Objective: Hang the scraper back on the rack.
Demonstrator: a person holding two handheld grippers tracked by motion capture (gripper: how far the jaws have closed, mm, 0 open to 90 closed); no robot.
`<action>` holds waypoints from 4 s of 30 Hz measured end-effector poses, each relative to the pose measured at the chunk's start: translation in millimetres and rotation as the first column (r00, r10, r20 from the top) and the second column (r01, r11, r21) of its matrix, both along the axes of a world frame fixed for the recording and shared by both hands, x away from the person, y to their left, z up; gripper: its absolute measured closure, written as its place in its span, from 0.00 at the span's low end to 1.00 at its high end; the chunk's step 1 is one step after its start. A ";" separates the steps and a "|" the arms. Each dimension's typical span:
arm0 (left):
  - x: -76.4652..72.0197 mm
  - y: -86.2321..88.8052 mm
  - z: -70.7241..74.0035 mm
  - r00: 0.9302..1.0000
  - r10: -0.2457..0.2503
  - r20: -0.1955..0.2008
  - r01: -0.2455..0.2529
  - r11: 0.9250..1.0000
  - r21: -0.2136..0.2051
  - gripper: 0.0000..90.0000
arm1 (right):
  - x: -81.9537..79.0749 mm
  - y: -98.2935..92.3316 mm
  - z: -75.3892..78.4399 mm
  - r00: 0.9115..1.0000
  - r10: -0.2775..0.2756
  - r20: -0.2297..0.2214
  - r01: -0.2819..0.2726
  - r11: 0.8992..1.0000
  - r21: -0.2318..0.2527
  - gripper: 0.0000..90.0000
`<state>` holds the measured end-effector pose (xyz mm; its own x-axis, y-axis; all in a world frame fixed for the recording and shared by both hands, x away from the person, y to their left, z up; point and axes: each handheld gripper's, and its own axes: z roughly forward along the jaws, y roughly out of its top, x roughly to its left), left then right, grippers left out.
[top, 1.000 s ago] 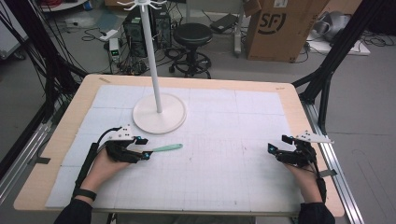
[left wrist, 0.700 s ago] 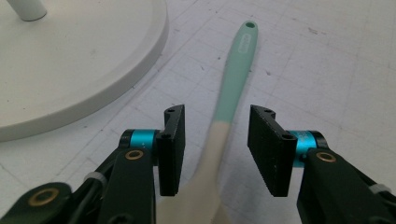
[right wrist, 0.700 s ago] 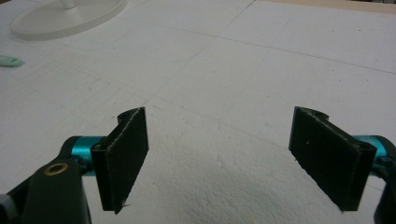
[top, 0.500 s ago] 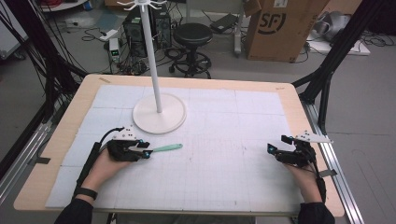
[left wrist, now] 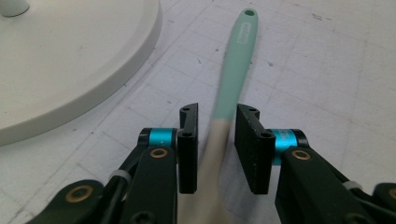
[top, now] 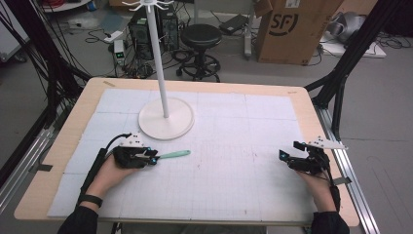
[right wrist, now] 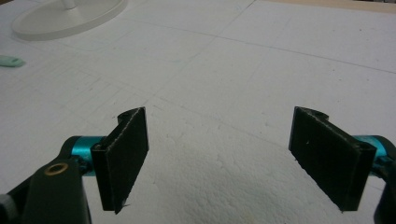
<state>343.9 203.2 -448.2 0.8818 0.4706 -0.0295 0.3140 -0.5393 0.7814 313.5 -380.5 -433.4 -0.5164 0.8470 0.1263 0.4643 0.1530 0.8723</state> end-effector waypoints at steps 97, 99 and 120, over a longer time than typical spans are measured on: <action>-2.6 103.5 304.7 0.936 0.323 0.143 -0.247 0.888 -0.387 0.90 | 2.3 -1.1 0.0 1.000 -0.005 -0.009 0.005 1.000 0.002 0.22; -2.7 103.6 310.8 0.933 0.326 0.151 -0.248 0.888 -0.386 0.90 | 2.4 -1.2 -0.1 1.000 -0.004 -0.007 0.004 1.000 0.002 0.22; 9.4 99.0 327.6 0.921 0.348 0.172 -0.253 0.875 -0.413 0.90 | 2.7 -2.0 -0.7 1.000 -0.006 -0.013 0.006 1.000 0.003 0.22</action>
<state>353.2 302.2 -120.6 0.7020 0.7088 -0.0690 0.1957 -0.0987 0.9757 316.2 -382.5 -434.1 -0.5099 0.8495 0.1354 0.4763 0.1478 0.8668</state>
